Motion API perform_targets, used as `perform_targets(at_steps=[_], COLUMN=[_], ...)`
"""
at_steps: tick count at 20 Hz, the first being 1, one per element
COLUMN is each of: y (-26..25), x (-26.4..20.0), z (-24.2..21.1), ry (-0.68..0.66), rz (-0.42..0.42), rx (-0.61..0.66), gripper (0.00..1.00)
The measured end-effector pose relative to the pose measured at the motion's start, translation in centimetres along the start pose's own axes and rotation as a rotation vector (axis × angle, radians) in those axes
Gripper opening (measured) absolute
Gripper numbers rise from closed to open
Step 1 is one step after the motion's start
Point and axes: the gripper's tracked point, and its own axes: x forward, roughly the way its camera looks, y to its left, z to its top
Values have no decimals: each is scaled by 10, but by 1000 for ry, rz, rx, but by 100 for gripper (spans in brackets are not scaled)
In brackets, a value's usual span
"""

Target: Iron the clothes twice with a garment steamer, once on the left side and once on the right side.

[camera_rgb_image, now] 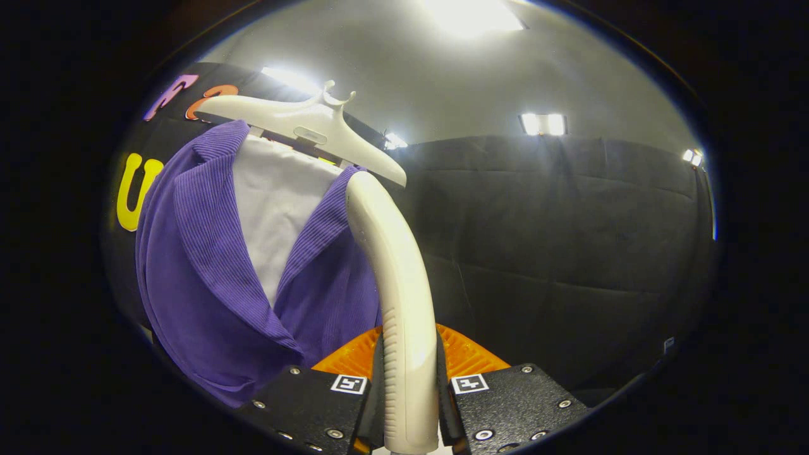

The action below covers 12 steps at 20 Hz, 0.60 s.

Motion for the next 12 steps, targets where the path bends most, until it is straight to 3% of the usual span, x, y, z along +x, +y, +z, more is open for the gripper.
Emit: perform_targets(at_steps=[4,12], y=[14,32], x=[17,25], z=[-10,-43], ry=[17,46], rz=[-12,-33], rx=[-16,-163], gripper=[34,34])
